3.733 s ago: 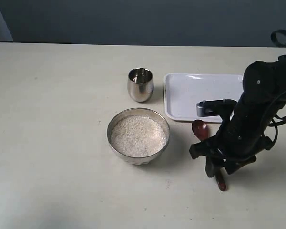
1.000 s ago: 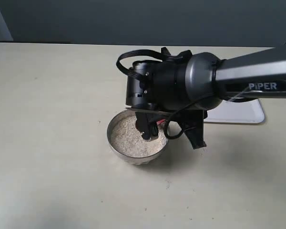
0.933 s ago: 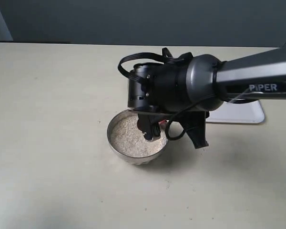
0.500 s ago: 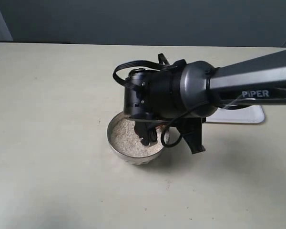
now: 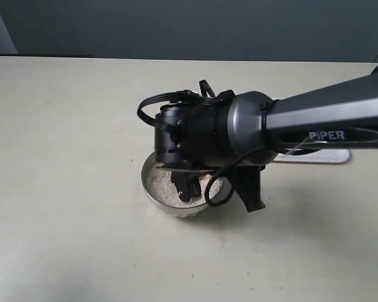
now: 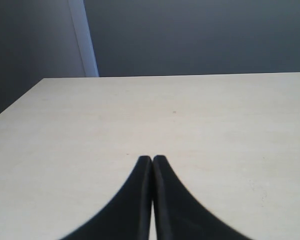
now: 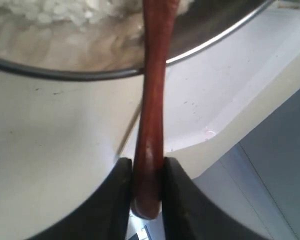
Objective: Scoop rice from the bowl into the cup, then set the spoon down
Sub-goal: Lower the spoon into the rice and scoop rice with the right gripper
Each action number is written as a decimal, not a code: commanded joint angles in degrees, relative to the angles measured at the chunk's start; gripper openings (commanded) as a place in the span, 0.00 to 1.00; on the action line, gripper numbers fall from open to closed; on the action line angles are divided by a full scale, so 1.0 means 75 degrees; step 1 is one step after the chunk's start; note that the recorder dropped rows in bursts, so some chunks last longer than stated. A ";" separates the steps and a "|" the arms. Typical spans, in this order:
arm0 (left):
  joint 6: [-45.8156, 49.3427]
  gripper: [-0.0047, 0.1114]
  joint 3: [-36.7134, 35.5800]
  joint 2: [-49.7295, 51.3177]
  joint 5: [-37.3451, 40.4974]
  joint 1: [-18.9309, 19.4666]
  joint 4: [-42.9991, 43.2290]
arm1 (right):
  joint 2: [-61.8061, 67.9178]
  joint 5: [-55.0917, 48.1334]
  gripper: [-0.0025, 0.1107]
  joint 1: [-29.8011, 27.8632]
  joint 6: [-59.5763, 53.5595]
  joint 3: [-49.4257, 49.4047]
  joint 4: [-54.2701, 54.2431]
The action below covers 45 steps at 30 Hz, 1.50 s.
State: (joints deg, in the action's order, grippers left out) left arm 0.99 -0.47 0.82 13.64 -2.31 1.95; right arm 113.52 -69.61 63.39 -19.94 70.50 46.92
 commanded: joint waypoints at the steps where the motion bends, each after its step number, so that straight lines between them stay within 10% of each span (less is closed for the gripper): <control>1: -0.0057 0.04 0.0063 -0.0009 -0.0057 -0.0025 -0.0043 | 0.0009 -0.0047 0.02 0.0010 -0.0215 0.0018 -0.0342; 45: -0.0057 0.04 0.0063 -0.0009 -0.0057 -0.0025 -0.0043 | -0.0007 -0.0047 0.02 -0.0929 -0.1446 0.1011 -0.3344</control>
State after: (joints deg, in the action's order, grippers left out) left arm 0.99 -0.47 0.82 13.64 -2.31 1.95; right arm 113.64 -70.11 56.95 -30.39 77.79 22.51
